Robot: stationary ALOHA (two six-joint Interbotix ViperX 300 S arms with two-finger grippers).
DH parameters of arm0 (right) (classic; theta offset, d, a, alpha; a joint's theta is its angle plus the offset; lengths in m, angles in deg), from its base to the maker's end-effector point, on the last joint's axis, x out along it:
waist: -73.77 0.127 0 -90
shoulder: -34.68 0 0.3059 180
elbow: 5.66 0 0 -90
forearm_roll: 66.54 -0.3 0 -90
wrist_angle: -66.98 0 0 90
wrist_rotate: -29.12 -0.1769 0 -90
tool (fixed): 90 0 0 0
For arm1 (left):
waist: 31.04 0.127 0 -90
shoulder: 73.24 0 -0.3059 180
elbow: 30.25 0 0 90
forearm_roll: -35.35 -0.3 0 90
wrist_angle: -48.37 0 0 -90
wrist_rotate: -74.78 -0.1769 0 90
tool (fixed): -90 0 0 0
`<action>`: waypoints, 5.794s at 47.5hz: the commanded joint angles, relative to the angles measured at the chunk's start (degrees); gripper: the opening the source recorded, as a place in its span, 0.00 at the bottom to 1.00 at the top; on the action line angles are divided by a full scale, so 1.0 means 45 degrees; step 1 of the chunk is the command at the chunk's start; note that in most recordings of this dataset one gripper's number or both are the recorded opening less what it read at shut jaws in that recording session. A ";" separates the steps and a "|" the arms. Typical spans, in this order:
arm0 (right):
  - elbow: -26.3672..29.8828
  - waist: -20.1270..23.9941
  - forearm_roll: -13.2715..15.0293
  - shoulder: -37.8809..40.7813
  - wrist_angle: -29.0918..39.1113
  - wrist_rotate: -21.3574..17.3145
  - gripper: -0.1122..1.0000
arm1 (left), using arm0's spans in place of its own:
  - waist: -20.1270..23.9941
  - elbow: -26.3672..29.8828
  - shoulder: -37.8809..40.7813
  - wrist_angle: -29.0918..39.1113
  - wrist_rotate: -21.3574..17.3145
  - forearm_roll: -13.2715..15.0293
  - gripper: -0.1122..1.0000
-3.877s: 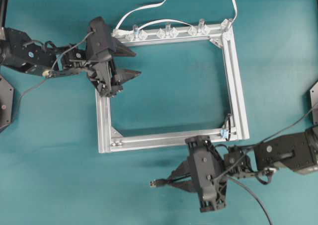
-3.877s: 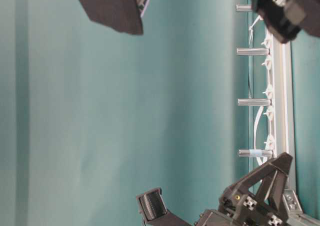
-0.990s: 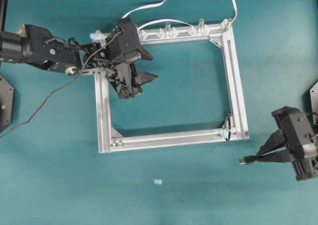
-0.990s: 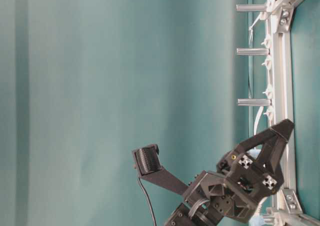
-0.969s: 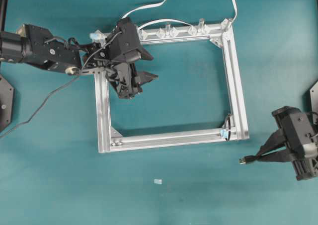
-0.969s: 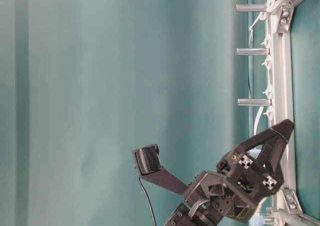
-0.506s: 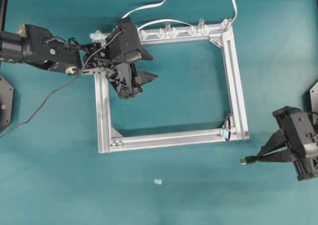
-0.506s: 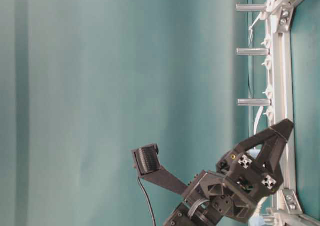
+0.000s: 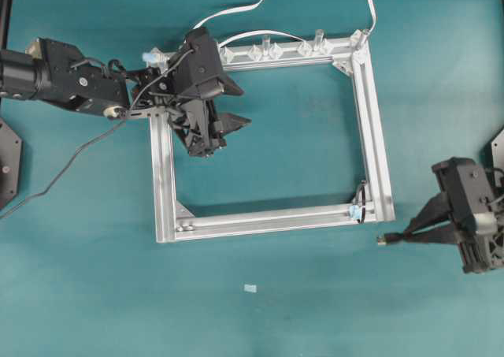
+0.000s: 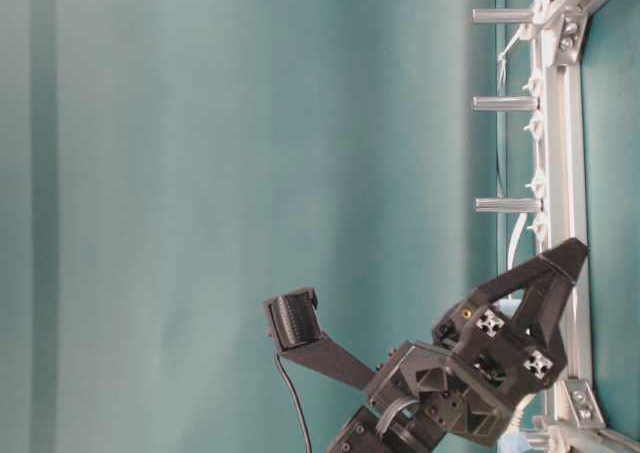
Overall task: Insert the wire through the string loop located on the right side.
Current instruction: 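Align the plug tip with the black zip-tie loop on the frame corner, then push the plug leftward through the zip-tie loop with the right gripper, then move the left gripper to the plug and grasp it beyond the loop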
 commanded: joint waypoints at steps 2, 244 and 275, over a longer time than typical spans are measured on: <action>0.0078 -0.0352 0.0137 -0.0059 -0.0098 -0.0020 0.23 | 0.0039 0.0195 -0.0176 -0.0059 0.0117 0.0000 0.72; 0.2910 -0.2461 0.2012 0.2949 -0.0156 0.0020 0.23 | -0.4473 0.0781 -0.0137 0.0664 0.0039 -0.0020 0.72; 0.2871 -0.2480 0.2031 0.2969 -0.0566 0.0020 0.23 | -0.4375 0.2969 0.1699 0.0664 -0.0039 -0.0020 0.72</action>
